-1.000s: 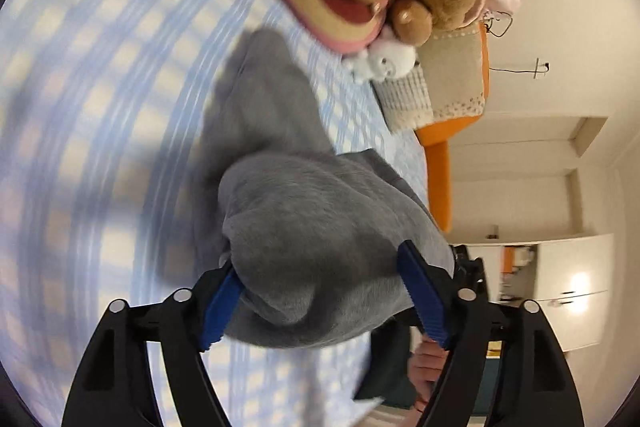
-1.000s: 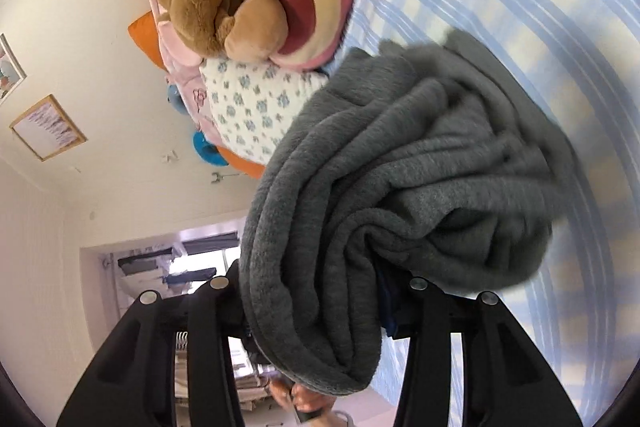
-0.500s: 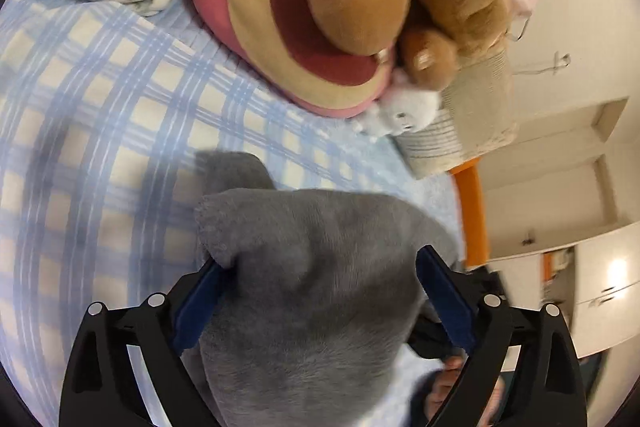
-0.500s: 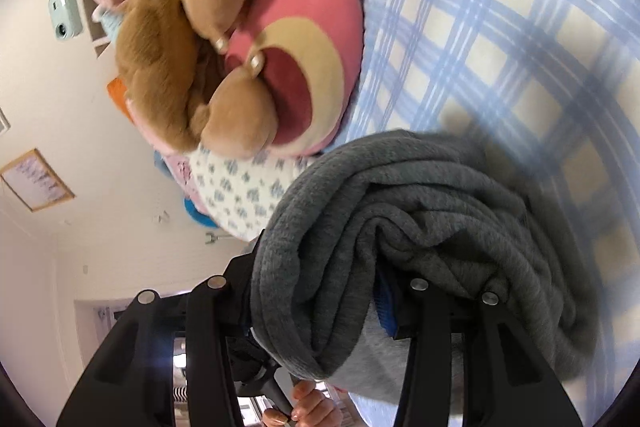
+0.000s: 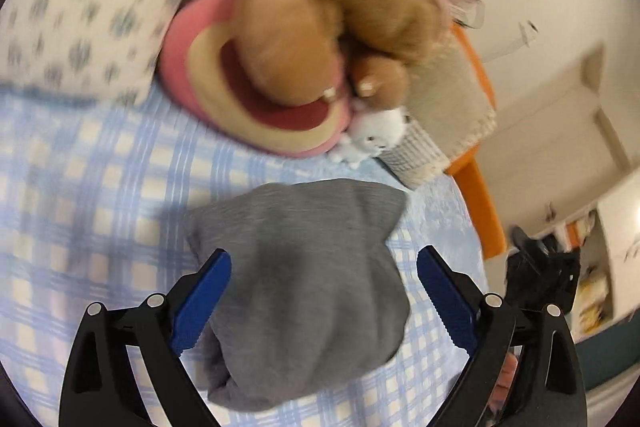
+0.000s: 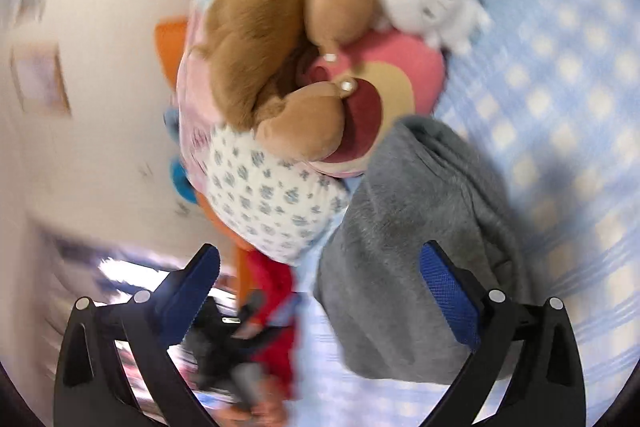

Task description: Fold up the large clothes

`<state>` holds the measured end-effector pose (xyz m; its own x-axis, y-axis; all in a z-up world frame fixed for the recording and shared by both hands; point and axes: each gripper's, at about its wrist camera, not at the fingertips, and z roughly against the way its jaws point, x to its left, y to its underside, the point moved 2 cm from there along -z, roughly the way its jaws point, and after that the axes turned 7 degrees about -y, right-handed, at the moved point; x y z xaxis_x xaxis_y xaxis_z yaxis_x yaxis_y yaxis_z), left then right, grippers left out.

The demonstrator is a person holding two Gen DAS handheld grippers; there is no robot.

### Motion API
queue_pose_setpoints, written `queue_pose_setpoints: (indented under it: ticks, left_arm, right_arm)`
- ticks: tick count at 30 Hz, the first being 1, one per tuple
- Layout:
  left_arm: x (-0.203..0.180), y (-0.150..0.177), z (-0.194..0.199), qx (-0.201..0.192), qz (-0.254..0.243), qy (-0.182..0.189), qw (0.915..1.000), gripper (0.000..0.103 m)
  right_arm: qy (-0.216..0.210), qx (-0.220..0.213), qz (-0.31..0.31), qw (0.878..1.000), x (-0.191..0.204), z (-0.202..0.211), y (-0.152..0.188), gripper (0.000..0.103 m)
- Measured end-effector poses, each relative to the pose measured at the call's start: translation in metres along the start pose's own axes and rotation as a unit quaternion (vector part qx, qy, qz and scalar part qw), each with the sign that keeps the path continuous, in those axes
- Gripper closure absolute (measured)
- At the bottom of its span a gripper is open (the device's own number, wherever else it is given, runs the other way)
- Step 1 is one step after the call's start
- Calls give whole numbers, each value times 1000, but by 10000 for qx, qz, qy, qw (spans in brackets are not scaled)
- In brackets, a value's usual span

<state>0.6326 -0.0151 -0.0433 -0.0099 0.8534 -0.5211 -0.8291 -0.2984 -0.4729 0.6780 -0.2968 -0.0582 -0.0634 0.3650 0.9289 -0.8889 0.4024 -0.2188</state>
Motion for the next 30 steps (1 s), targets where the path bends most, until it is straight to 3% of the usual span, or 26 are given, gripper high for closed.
queue_pose_setpoints:
  ticks: [2,3,5,7,10,14,18,20,23,26,28,30]
  left_arm:
    - [-18,5,7,-143,-521,-421,9977,7]
    - [-26,9,1,-187,-820,-780,9934,7]
    - [-27,13,-13,-98,-928,-1085,9897,7]
    - [-20,14,-34,-49,-817,-1312,9880,7]
    - [-3,14,-68,116,-665,-1679,9835,8]
    - [16,21,-104,261,-856,-2133,9729,7]
    - [57,34,-141,593,57,-1203,9909,2]
    - [60,38,-146,505,121,-1119,9924,2]
    - [54,33,-135,451,56,-1286,9907,2]
    - [38,24,-96,304,-158,-1273,9913,2]
    - [22,29,-63,175,-495,-1147,9920,2]
    - [4,43,-35,122,-841,-784,9933,2]
  right_arm:
    - [483,74,949,9943,24,-9,12,13]
    - [773,26,1317,9883,31,-15,17,32]
    - [1463,62,2105,9666,42,-36,28,56]
    - [2020,18,2703,9414,46,-57,34,61]
    - [2611,113,3019,9168,25,-97,32,61]
    - [3091,-13,2833,9079,-22,-116,23,64]
    - [2998,21,2045,9318,-85,-115,16,63]
    - [2969,38,1887,9361,-98,-114,14,63]
    - [3007,180,2179,9283,-78,-111,14,60]
    - [2525,27,2588,9323,-38,-74,22,56]
    - [2427,-56,2990,9229,-15,-44,33,55]
    - [2502,1,3325,9093,-1,-20,48,55]
